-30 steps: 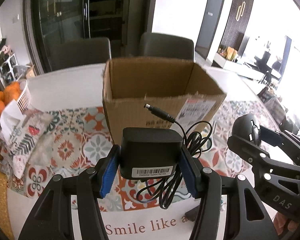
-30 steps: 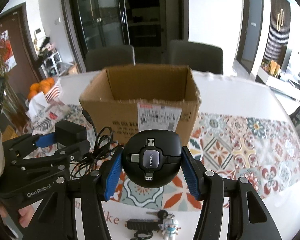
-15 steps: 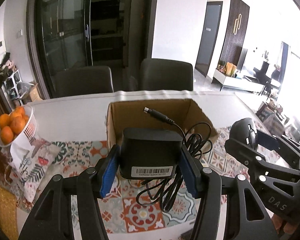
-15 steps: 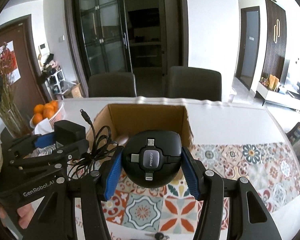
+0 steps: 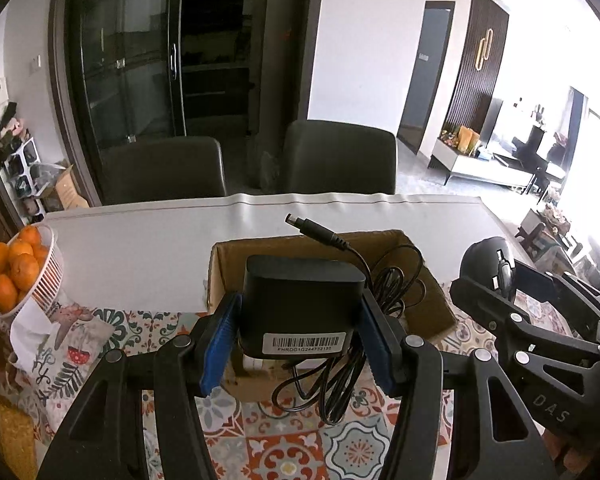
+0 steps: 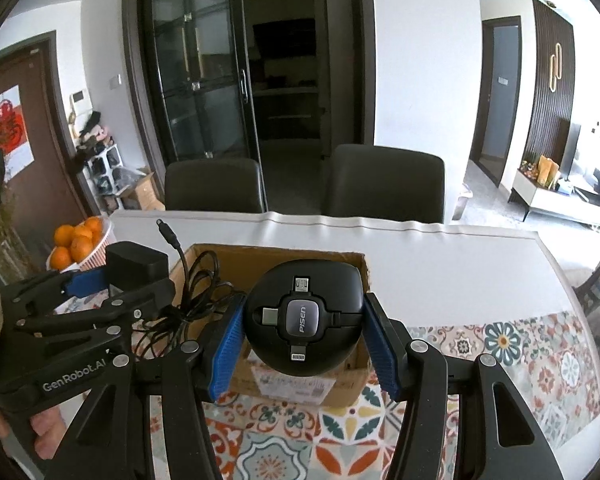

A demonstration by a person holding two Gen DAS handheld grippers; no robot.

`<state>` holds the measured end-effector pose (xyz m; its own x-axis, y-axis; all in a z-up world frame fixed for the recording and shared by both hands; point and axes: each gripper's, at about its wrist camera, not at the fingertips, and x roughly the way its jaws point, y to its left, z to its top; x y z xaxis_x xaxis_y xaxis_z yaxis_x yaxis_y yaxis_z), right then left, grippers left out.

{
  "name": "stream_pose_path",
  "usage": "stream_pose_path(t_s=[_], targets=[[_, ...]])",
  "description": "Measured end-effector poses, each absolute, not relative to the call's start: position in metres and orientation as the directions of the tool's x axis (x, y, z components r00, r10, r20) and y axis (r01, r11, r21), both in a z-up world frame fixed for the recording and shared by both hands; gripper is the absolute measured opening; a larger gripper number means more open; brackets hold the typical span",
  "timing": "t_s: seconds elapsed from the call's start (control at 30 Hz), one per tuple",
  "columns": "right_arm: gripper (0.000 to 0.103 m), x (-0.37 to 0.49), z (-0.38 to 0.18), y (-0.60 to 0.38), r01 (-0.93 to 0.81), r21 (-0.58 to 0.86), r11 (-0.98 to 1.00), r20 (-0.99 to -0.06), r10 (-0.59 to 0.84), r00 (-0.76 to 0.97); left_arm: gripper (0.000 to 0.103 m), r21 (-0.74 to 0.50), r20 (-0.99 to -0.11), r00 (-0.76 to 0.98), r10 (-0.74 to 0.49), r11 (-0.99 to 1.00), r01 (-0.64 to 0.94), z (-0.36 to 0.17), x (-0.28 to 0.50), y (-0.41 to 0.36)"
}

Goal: Organize rigid objects
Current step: 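Carry the adapter and round charger with both tools over the box, then open both tools to drop the adapter and round charger into the box, then withdraw both tools from the box toward the last items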

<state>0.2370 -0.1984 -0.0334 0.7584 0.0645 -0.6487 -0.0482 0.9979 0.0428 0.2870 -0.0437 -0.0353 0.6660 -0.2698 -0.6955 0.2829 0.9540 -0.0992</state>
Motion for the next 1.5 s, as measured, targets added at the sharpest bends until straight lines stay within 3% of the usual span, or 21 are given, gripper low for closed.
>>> stream_pose_path(t_s=[0.73, 0.8, 0.87, 1.07, 1.17, 1.27, 1.5], targets=[[0.057, 0.315, -0.081, -0.206, -0.073, 0.029, 0.997, -0.760, 0.069, 0.646, 0.057, -0.060, -0.815, 0.548, -0.188, 0.968, 0.244, -0.089, 0.355, -0.058], [0.057, 0.315, -0.083, -0.206, -0.073, 0.025, 0.997, -0.764, 0.066, 0.641, 0.060, -0.037, -0.805, 0.568, -0.170, 0.971, 0.238, -0.087, 0.352, -0.057], [0.057, 0.316, -0.084, -0.206, -0.073, 0.027, 0.997, -0.768, 0.067, 0.637, 0.073, -0.006, -0.794, 0.591, -0.144, 0.973, 0.230, -0.084, 0.348, -0.054], [0.056, 0.317, -0.085, -0.202, -0.087, 0.023, 0.996, -0.767, 0.073, 0.638, 0.094, 0.077, -0.759, 0.650, -0.037, 0.986, 0.147, -0.076, 0.333, -0.037], [0.057, 0.318, -0.087, -0.199, -0.096, 0.024, 0.995, -0.767, 0.080, 0.637, 0.096, 0.097, -0.750, 0.661, -0.002, 0.989, 0.114, -0.073, 0.329, -0.029], [0.072, 0.316, -0.083, -0.195, -0.089, 0.024, 0.996, -0.760, 0.076, 0.646, 0.097, 0.095, -0.751, 0.661, 0.007, 0.991, 0.098, -0.072, 0.326, -0.023], [0.072, 0.294, -0.069, -0.190, -0.077, -0.042, 0.996, -0.731, 0.022, 0.682, 0.099, 0.100, -0.729, 0.685, 0.011, 0.991, 0.091, -0.060, 0.299, -0.020]])
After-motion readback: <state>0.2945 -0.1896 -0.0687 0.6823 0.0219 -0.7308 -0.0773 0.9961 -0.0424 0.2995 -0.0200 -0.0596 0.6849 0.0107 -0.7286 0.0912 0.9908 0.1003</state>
